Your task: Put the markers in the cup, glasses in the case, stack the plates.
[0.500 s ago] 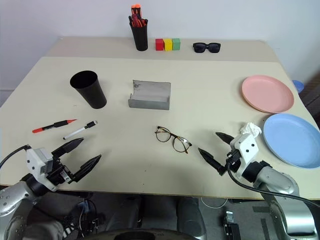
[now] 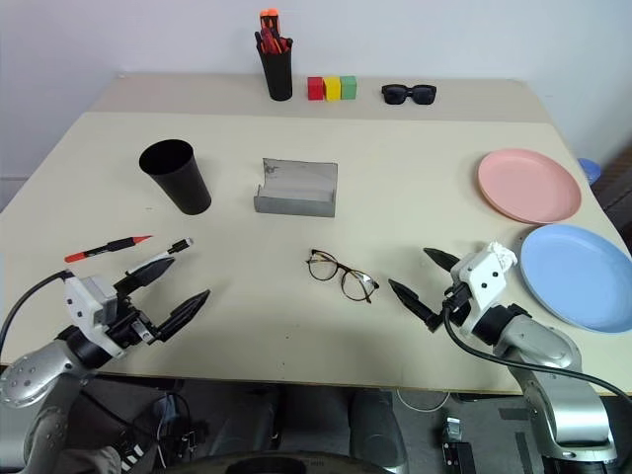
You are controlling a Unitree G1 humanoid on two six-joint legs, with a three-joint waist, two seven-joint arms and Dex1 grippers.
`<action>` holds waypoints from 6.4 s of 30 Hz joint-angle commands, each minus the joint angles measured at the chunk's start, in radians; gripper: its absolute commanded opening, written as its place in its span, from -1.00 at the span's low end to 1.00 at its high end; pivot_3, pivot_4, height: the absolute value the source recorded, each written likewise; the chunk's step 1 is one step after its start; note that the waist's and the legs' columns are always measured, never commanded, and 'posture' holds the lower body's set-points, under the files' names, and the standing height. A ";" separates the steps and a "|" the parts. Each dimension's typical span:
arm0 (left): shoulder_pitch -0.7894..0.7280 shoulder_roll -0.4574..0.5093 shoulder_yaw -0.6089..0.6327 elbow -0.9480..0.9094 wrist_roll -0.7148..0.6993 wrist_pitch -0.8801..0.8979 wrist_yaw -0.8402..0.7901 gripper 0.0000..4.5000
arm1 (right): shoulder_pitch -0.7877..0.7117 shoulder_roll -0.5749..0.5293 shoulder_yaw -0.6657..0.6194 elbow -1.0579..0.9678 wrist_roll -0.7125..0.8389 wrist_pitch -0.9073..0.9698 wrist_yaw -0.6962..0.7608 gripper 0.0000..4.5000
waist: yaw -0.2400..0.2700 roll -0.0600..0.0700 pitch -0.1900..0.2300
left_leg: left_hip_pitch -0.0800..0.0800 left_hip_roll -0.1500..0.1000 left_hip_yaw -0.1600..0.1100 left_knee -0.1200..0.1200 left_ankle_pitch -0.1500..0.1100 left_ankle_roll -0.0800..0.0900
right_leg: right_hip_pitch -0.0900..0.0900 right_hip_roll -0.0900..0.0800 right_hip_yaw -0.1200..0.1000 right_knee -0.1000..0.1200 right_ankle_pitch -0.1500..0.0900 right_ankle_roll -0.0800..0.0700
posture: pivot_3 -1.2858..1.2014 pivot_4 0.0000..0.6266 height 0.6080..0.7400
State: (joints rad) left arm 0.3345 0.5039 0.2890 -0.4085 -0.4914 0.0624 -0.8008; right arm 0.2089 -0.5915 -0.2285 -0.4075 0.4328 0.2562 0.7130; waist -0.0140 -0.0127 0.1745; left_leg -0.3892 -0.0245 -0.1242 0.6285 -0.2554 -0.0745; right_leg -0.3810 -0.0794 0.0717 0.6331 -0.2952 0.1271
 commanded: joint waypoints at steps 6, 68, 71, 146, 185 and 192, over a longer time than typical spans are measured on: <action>-0.003 0.012 0.022 0.034 -0.011 -0.030 -0.027 1.00 | -0.002 0.011 0.005 -0.030 -0.001 -0.014 -0.012 0.99 | 0.000 0.000 0.000 | 0.000 0.000 0.000 0.001 0.000 0.000 | 0.000 0.000 0.000 0.000 0.000 0.000 | 0.03 -0.52 1.00; -0.457 0.350 -0.049 0.106 0.004 0.879 0.349 1.00 | -0.532 0.151 0.299 0.310 0.072 -0.131 0.427 0.99 | -0.006 0.001 0.001 | 0.000 0.000 -0.002 0.000 0.001 -0.002 | -0.009 0.001 -0.001 0.014 0.002 0.005 | 0.03 -0.52 1.00; -0.507 0.374 -0.097 0.172 0.029 0.877 0.312 1.00 | -0.539 0.155 0.298 0.316 0.065 -0.138 0.424 0.99 | -0.007 0.001 0.001 | 0.000 0.000 -0.002 0.000 0.001 -0.002 | -0.009 0.001 -0.001 0.014 0.002 0.005 | 0.03 -0.52 1.00; -0.981 -0.107 0.112 0.611 0.235 -0.161 0.581 -0.98 | -0.692 0.356 0.256 0.521 0.049 -0.276 0.317 1.00 | -0.026 0.000 0.002 | -0.002 -0.001 -0.004 0.002 0.003 -0.005 | -0.010 0.001 -0.001 0.017 0.004 0.008 | 0.03 -0.52 1.00; -0.962 -0.169 0.013 0.775 0.262 -0.265 0.575 -0.23 | -0.679 0.342 0.247 0.519 0.037 -0.287 0.298 1.00 | -0.029 0.000 0.002 | -0.002 -0.001 -0.005 0.002 0.003 -0.005 | -0.010 0.002 -0.001 0.018 0.005 0.008 | 0.03 -0.52 1.00; -0.921 -0.169 0.033 0.670 0.213 -0.203 0.581 0.61 | -0.681 0.335 0.241 0.527 0.033 -0.294 0.294 1.00 | -0.029 0.000 0.002 | -0.002 -0.001 -0.005 0.001 0.003 -0.005 | -0.011 0.002 -0.001 0.018 0.005 0.008 | 0.03 -0.52 1.00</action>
State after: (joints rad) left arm -0.5858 0.3252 0.3001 0.3331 -0.2508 -0.1575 -0.2204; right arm -0.4602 -0.2540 0.0308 0.1304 0.4646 -0.0160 1.0082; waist -0.0434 -0.0127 0.1764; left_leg -0.3911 -0.0259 -0.1293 0.6298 -0.2521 -0.0795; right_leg -0.3916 -0.0779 0.0703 0.6510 -0.2907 0.1351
